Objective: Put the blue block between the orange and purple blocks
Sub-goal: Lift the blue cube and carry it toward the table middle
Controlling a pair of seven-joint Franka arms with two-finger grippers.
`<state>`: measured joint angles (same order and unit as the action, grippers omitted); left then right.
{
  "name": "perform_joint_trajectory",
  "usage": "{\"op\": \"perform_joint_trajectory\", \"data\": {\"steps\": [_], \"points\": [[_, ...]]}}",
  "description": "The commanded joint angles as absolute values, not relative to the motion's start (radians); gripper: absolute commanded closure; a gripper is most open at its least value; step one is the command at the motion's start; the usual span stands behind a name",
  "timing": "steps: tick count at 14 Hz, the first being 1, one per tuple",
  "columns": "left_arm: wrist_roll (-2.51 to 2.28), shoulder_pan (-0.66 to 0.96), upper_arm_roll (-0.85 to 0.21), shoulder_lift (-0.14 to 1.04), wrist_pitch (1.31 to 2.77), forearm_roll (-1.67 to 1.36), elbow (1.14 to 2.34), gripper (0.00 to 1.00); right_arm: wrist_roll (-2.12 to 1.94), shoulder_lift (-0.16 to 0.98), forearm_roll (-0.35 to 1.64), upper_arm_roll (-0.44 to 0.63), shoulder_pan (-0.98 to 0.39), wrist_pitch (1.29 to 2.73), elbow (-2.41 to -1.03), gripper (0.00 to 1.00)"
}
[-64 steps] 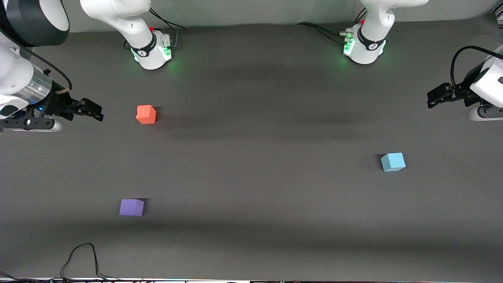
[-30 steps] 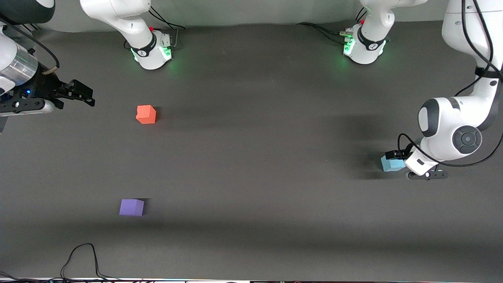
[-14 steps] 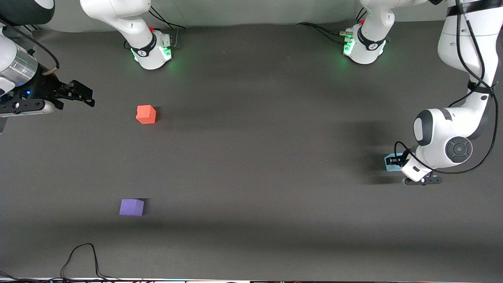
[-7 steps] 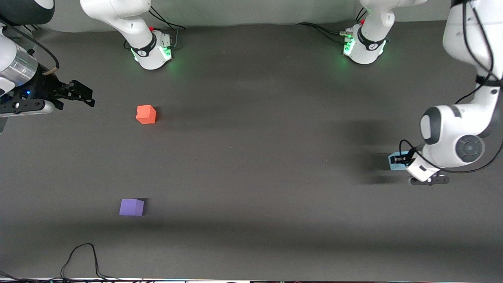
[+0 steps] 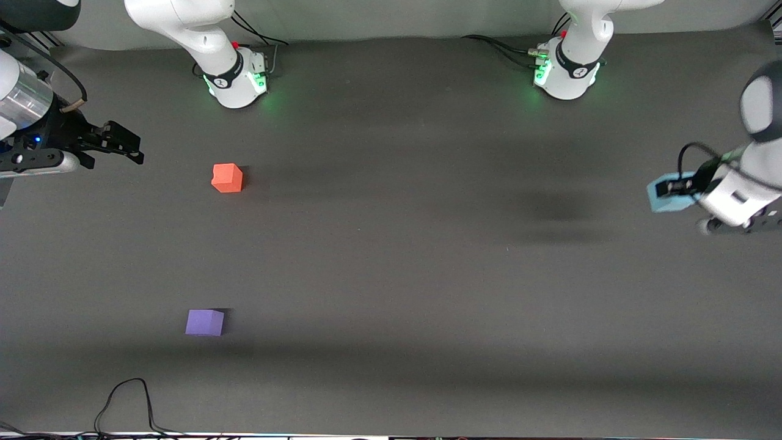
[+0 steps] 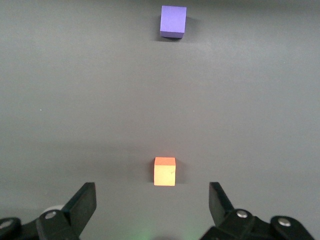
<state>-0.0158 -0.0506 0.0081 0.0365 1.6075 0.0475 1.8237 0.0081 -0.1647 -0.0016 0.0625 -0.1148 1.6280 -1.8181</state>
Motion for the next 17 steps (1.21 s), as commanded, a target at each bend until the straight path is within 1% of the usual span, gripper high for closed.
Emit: {"op": "perform_joint_trajectory", "data": {"steps": [1, 2, 4, 7, 9, 10, 12, 14, 17], "points": [[-0.003, -0.043, 0.002, -0.024, 1.459, 0.041, 1.744, 1.0, -0.012, -0.175, -0.008, 0.071, -0.123, 1.624, -1.818, 0.0], [-0.005, -0.038, -0.003, -0.049, 1.428, 0.038, 1.732, 1.0, -0.012, -0.173, -0.008, 0.071, -0.123, 1.626, -1.819, 0.0], [-0.026, -0.022, -0.046, -0.078, 1.407, 0.025, 1.714, 1.0, -0.012, -0.173, -0.008, 0.071, -0.123, 1.626, -1.821, 0.0], [-0.292, -0.005, -0.182, -0.06, 1.423, -0.07, 1.668, 1.0, -0.012, -0.167, -0.008, 0.072, -0.121, 1.626, -1.821, 0.0], [-0.442, 0.041, -0.297, 0.01, 1.43, -0.081, 1.59, 1.0, -0.012, -0.16, -0.008, 0.072, -0.121, 1.624, -1.821, 0.0], [-0.585, 0.064, -0.346, 0.071, 1.436, -0.075, 1.536, 1.0, -0.011, -0.158, -0.008, 0.072, -0.121, 1.624, -1.821, 0.0], [-0.818, 0.15, -0.417, 0.228, 1.439, -0.068, 1.381, 1.0, -0.011, -0.158, -0.008, 0.072, -0.12, 1.623, -1.821, 0.0], [-0.979, 0.294, -0.417, 0.369, 1.453, -0.006, 1.252, 1.0, -0.012, -0.149, -0.008, 0.074, -0.118, 1.624, -1.821, 0.0], [-1.064, 0.426, -0.417, 0.472, 1.558, 0.07, 1.246, 1.0, -0.012, -0.138, -0.006, 0.077, -0.117, 1.628, -1.819, 0.0]]}}
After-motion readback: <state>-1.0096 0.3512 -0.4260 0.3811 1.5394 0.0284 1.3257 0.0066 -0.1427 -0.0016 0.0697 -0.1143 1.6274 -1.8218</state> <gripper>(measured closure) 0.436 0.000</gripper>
